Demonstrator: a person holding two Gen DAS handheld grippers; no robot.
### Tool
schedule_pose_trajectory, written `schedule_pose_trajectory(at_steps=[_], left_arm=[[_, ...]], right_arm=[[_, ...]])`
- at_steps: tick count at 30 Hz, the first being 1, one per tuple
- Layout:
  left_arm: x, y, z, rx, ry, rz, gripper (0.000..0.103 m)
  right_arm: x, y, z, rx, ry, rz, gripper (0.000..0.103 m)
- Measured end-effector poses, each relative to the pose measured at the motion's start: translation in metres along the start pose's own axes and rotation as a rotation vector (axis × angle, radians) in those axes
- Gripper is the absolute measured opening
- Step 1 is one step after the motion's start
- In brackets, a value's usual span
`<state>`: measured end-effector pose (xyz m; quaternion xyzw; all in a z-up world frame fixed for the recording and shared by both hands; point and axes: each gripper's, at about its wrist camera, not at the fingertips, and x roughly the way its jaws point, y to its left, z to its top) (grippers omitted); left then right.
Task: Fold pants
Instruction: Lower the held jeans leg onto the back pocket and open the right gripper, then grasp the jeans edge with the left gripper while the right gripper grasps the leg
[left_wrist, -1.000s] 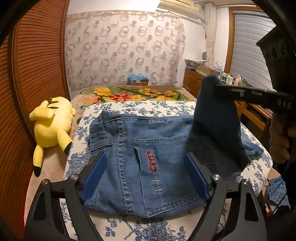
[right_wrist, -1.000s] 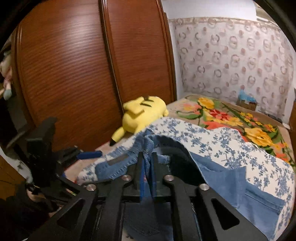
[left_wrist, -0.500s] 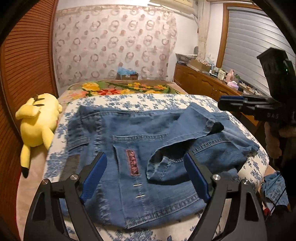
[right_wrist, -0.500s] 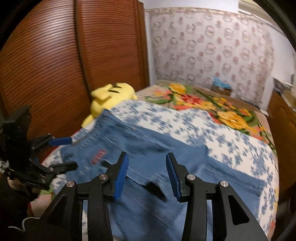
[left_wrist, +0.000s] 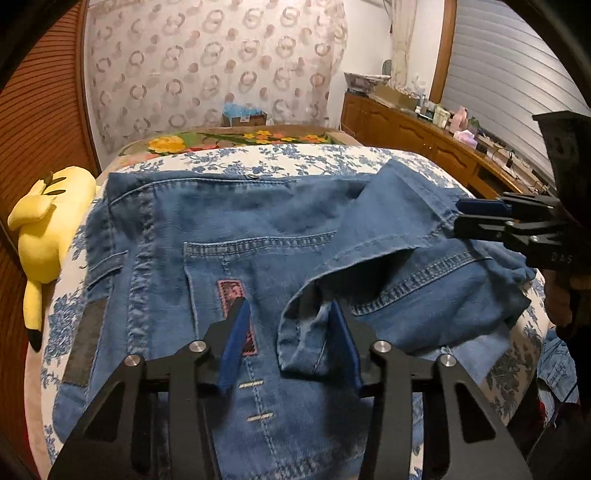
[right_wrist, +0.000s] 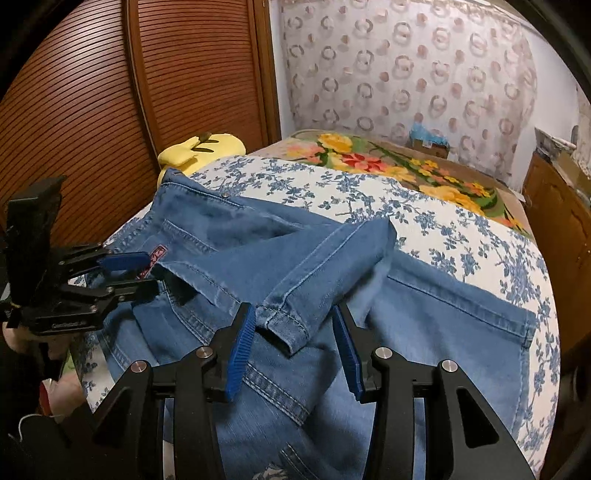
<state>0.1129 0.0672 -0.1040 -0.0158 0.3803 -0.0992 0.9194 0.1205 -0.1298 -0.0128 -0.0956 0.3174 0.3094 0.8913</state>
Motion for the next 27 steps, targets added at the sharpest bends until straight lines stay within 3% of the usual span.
schedule_pose_trajectory(at_steps=[12, 13, 14, 15, 23, 27], left_arm=[[0.008, -0.006, 0.002, 0.016, 0.001, -0.006, 0.044], [0.009, -0.007, 0.002, 0.019, 0.001, -0.004, 0.043], [0.008, -0.009, 0.002, 0.026, -0.001, -0.002, 0.040], [0.008, -0.010, 0.002, 0.032, -0.006, 0.000, 0.036], [0.001, -0.015, 0.007, 0.049, -0.025, -0.001, 0.006], [-0.022, -0.014, 0.009, 0.042, -0.072, -0.015, 0.004]], right_arm=[[-0.002, -0.009, -0.009, -0.013, 0.018, 0.019, 0.045], [-0.001, -0.010, -0.007, -0.009, 0.010, 0.026, 0.040], [0.002, -0.014, -0.006, -0.002, 0.005, 0.039, 0.016], [0.002, -0.016, -0.004, 0.014, -0.008, 0.044, 0.010], [-0.018, -0.019, 0.016, 0.028, -0.131, 0.083, 0.005], [-0.028, -0.013, 0.029, 0.003, -0.169, 0.079, 0.004]])
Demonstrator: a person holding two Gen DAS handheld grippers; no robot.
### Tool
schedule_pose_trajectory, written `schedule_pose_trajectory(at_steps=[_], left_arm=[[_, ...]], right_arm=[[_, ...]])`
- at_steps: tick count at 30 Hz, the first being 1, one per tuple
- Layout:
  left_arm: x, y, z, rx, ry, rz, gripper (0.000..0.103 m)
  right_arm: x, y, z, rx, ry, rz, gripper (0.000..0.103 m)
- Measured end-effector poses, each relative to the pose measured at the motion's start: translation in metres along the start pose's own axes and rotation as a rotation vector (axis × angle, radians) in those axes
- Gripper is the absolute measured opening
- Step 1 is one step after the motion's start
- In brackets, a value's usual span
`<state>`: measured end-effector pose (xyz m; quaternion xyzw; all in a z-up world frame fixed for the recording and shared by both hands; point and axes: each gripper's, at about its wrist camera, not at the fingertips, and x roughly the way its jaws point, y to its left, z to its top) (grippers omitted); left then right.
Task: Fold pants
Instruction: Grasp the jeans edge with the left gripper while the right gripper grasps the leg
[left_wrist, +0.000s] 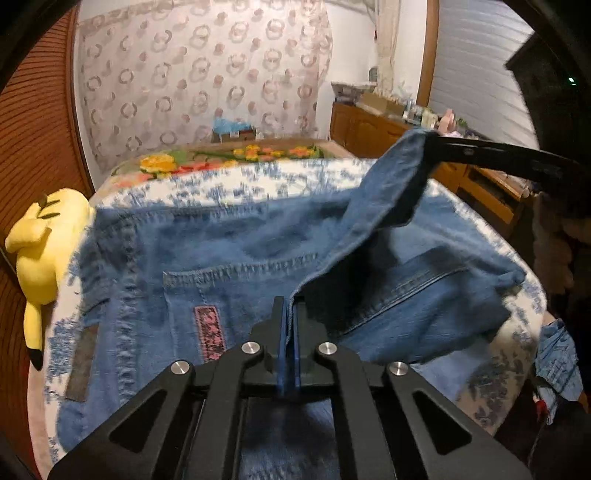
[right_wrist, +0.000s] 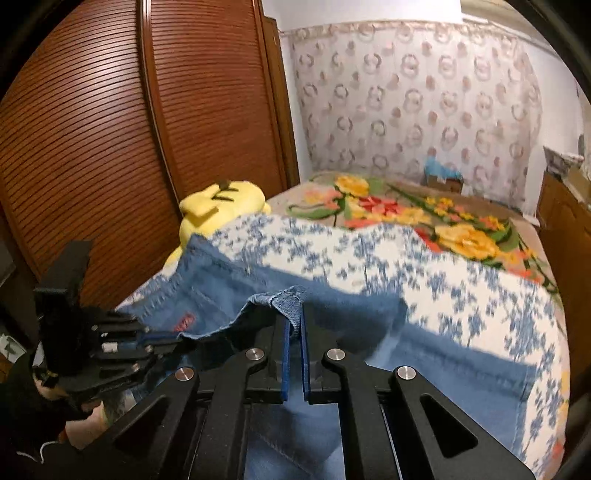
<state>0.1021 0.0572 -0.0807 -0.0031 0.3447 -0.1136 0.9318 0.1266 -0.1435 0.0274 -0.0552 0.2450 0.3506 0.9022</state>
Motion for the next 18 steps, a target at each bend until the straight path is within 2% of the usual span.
schedule_pose_trajectory(at_steps=[7, 11, 13, 14, 16, 18], left_arm=[[-0.062, 0.021, 0.008, -0.030, -0.114, 0.004, 0.003], [-0.074, 0.036, 0.007, -0.045, -0.133, 0.034, 0.003], [-0.070, 0.045, 0.006, -0.067, -0.122, 0.019, 0.004], [-0.066, 0.048, 0.005, -0.078, -0.109, 0.016, 0.007], [-0.059, 0.049, 0.000, -0.086, -0.093, 0.027, 0.023], [-0.059, 0.049, -0.004, -0.102, -0.105, 0.003, 0.047]], right_arm=[[-0.004, 0.027, 0.032, -0.080, -0.063, 0.046, 0.004], [-0.001, 0.043, 0.047, -0.131, -0.094, 0.056, 0.004], [0.000, 0.048, 0.051, -0.143, -0.102, 0.063, 0.004], [0.001, 0.048, 0.051, -0.147, -0.103, 0.065, 0.004], [0.003, 0.051, 0.052, -0.155, -0.099, 0.072, 0.004], [0.006, 0.052, 0.052, -0.171, -0.092, 0.074, 0.004]])
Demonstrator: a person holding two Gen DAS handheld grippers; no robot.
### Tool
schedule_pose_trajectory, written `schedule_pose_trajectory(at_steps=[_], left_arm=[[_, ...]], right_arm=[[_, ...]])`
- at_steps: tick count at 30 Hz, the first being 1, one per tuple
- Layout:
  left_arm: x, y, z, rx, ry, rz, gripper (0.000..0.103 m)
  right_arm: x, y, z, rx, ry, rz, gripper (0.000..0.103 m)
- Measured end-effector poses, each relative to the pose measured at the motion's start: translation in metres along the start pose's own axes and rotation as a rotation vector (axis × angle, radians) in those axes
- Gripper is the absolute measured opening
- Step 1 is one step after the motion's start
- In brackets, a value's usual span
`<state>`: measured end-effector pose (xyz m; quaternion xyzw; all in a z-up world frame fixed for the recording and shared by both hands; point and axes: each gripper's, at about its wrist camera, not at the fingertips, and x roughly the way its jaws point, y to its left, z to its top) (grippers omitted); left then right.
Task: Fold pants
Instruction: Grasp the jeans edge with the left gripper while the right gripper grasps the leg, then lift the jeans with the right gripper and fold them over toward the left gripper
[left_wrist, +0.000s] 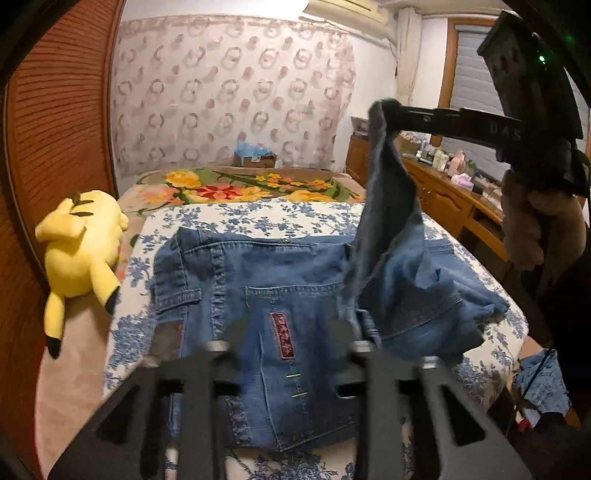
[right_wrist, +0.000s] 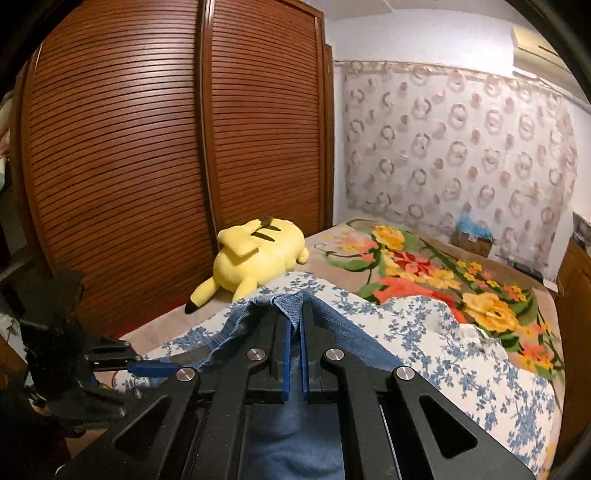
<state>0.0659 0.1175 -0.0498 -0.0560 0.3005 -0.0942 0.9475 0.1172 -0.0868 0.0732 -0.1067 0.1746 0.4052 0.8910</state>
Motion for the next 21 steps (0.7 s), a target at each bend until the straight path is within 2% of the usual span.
schedule_pose_trajectory(at_steps=[4, 6, 8, 14, 17, 19, 20, 21], left_arm=[[-0.007, 0.004, -0.004, -0.027, -0.017, -0.021, 0.053], [-0.009, 0.003, -0.004, -0.029, -0.022, -0.029, 0.069], [-0.007, 0.003, -0.005, -0.033, -0.022, -0.044, 0.073], [0.019, -0.006, -0.015, -0.024, 0.024, -0.112, 0.073], [0.043, -0.008, -0.019, -0.016, 0.078, -0.099, 0.073], [0.054, -0.008, -0.021, -0.018, 0.098, -0.086, 0.065], [0.057, -0.007, -0.022, -0.025, 0.107, -0.095, 0.052], [0.057, -0.007, -0.023, -0.033, 0.112, -0.114, 0.034]], right_arm=[[0.003, 0.002, -0.001, -0.039, 0.016, -0.017, 0.004], [0.005, 0.001, -0.002, -0.035, 0.027, -0.016, 0.004], [0.008, -0.003, -0.002, -0.026, 0.038, -0.017, 0.004], [0.009, -0.007, -0.001, 0.000, 0.050, -0.020, 0.004], [0.007, -0.006, 0.002, 0.001, 0.039, -0.016, 0.004], [0.005, -0.003, 0.005, 0.002, 0.031, -0.016, 0.004], [0.004, -0.003, 0.005, 0.003, 0.029, -0.016, 0.004], [0.005, -0.002, 0.005, 0.003, 0.027, -0.016, 0.004]])
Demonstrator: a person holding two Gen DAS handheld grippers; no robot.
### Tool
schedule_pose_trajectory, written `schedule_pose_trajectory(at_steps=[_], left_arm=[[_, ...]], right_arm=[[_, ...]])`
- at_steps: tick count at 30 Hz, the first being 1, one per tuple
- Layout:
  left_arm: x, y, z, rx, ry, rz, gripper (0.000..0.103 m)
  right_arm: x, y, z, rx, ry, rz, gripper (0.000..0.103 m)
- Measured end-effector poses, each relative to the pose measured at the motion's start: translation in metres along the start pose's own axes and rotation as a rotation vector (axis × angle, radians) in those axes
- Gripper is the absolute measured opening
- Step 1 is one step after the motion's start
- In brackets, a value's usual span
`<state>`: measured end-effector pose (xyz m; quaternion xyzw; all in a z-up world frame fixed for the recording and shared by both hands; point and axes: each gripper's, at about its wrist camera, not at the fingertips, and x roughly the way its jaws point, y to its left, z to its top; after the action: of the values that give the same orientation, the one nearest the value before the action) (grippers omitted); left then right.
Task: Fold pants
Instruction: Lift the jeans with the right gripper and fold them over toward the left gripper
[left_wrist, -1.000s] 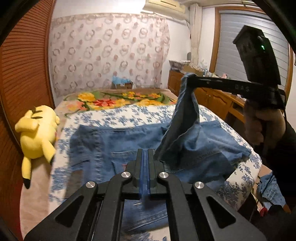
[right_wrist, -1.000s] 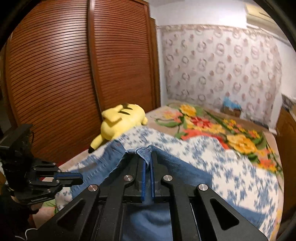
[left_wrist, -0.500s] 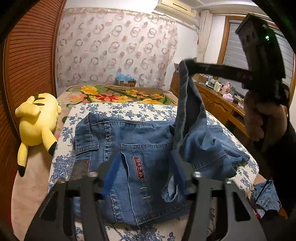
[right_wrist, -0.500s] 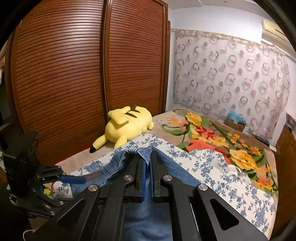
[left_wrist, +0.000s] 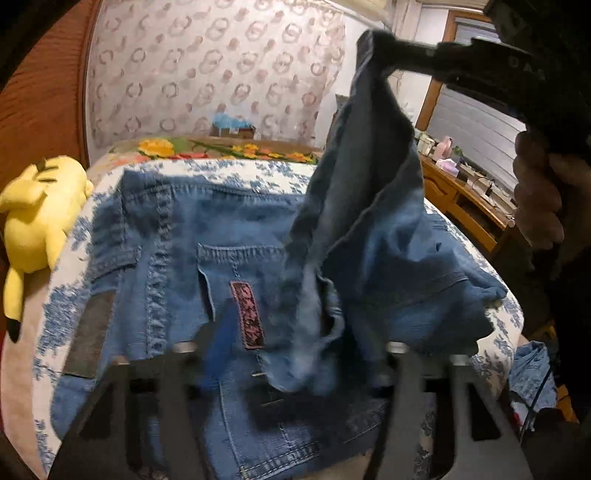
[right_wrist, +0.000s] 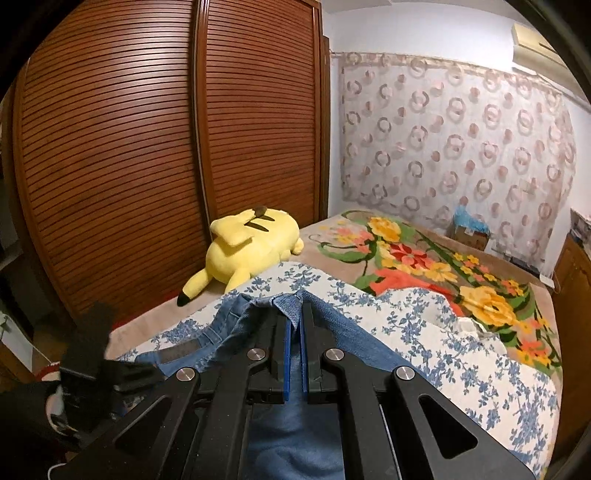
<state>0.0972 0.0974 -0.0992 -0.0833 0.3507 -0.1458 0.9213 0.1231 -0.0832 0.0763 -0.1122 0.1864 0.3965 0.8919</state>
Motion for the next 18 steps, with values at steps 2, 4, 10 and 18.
schedule_pose_trajectory(at_steps=[2, 4, 10, 18], left_arm=[[-0.006, -0.002, -0.001, 0.001, -0.008, -0.033, 0.011], [-0.019, -0.005, -0.003, 0.010, -0.028, -0.024, 0.008], [-0.079, 0.005, -0.008, 0.007, -0.095, 0.049, 0.007], [-0.094, 0.051, -0.025, -0.076, -0.049, 0.191, 0.007]], right_arm=[[0.001, 0.001, 0.000, -0.001, 0.000, 0.002, 0.004], [0.004, 0.003, 0.003, -0.003, -0.002, 0.008, 0.004], [0.030, 0.011, 0.022, -0.004, -0.008, 0.064, 0.004], [0.098, 0.038, 0.038, -0.037, 0.090, 0.130, 0.005]])
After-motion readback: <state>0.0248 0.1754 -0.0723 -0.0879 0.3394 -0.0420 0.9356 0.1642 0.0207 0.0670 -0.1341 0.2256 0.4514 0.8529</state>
